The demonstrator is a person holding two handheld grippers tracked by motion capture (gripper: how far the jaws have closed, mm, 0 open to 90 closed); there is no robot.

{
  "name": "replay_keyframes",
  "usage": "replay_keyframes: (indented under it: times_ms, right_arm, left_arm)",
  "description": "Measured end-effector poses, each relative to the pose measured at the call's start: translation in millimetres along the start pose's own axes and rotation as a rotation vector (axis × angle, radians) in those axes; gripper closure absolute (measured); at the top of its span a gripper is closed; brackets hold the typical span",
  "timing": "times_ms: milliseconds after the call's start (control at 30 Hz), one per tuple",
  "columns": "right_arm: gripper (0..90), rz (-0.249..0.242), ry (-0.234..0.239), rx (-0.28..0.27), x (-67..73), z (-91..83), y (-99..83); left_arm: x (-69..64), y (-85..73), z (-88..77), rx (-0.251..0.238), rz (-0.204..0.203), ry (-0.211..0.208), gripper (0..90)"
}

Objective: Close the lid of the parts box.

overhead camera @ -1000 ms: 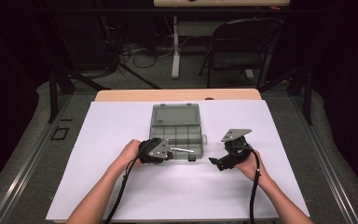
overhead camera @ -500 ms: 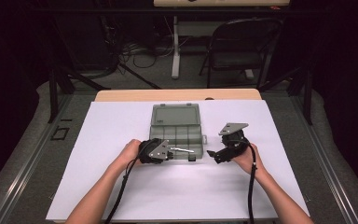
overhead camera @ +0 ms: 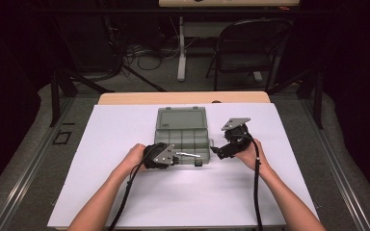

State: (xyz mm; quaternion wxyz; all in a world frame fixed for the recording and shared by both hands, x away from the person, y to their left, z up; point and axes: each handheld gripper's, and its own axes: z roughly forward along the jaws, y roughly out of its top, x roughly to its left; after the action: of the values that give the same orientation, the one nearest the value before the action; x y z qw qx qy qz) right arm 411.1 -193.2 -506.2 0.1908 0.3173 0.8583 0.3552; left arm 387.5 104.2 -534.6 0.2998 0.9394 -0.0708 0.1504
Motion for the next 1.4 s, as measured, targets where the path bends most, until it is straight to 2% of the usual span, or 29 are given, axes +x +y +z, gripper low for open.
replay_keyframes:
  times_ms: [100, 133, 367, 567, 700, 833, 900, 1000, 1100, 1200, 1233, 1300, 1367, 1400]
  right_arm:
    - [0.0, -0.004, -0.01, 0.0, -2.4, 5.4, 6.0]
    - [0.0, -0.008, -0.01, 0.017, -3.0, 5.6, 8.1]
    - [0.0, -0.005, 0.001, 0.025, -10.6, 19.4, 21.2]
    - [0.0, 0.01, 0.005, 0.026, -17.5, 28.2, 27.0]
    - [0.0, 0.007, -0.011, 0.026, -20.1, 34.5, 28.3]
    - [0.0, 0.031, -0.003, 0.017, -26.6, 38.2, 33.0]
    - [2.8, 0.027, -0.016, 0.016, -28.1, 40.7, 35.4]
    - [3.6, 0.028, -0.006, 0.038, -30.1, 45.6, 37.3]
    - [14.5, 0.042, -0.002, 0.035, -33.9, 48.9, 40.1]
    - [16.0, 0.043, -0.02, 0.045, -36.0, 51.2, 42.1]
    - [19.6, 0.043, -0.02, 0.045, -36.0, 51.2, 42.1]
    - [33.5, 0.054, -0.006, 0.055, -41.7, 57.0, 42.8]
    - [39.0, 0.061, -0.006, 0.057, -45.5, 59.1, 43.8]
    - [45.4, 0.067, -0.003, 0.056, -47.8, 59.7, 44.4]
  left_arm:
    - [0.0, -0.2, 0.1, -0.002, 0.001, 0.0, 83.7]
    - [0.0, -0.2, 0.1, -0.002, 0.001, 0.0, 83.7]
    - [-0.7, 0.0, 0.1, -0.001, 0.003, 0.005, 83.8]
    - [-0.4, -0.1, -0.2, 0.002, 0.009, 0.006, 83.7]
    - [-0.1, -0.8, 0.2, -0.006, 0.003, 0.003, 83.7]
    - [-0.1, -0.9, 0.2, -0.007, 0.004, 0.003, 83.8]
    - [-0.4, -1.1, 0.4, -0.011, -0.001, 0.003, 83.8]
    - [-0.4, -1.2, 0.4, -0.012, -0.001, 0.004, 83.8]
    - [-0.4, -1.0, 0.2, -0.008, 0.004, 0.005, 83.8]
    - [-0.5, -1.1, 0.2, -0.008, 0.003, 0.004, 83.8]
    - [-0.9, -1.2, 0.5, -0.013, -0.001, 0.005, 83.8]
    - [-1.1, -1.2, 0.5, -0.012, 0.003, 0.006, 83.8]
    - [-1.1, -1.1, 0.4, -0.011, 0.004, 0.007, 83.7]
    - [-1.1, -1.2, 0.5, -0.012, 0.003, 0.007, 83.7]
